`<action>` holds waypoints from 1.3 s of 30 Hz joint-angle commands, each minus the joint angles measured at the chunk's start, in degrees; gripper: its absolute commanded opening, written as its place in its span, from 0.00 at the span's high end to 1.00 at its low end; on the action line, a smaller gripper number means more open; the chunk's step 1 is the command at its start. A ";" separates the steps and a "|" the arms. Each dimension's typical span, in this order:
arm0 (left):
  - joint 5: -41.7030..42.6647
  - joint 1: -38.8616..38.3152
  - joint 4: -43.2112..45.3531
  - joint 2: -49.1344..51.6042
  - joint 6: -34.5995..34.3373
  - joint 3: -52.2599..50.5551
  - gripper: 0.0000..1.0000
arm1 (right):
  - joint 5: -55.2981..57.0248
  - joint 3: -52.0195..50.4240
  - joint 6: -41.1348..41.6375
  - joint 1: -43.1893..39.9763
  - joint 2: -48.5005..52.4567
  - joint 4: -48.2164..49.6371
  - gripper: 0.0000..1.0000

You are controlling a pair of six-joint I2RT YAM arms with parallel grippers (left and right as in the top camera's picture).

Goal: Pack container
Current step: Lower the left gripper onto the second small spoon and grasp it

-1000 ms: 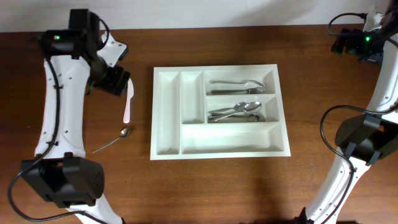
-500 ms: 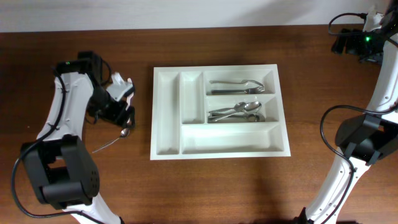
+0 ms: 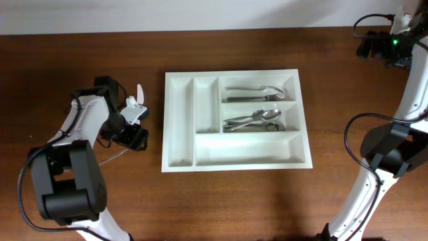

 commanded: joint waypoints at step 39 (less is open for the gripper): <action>-6.10 0.04 13.90 -0.50 -4.46 -8.15 0.93 | -0.11 1.05 0.68 0.15 -1.31 0.00 0.01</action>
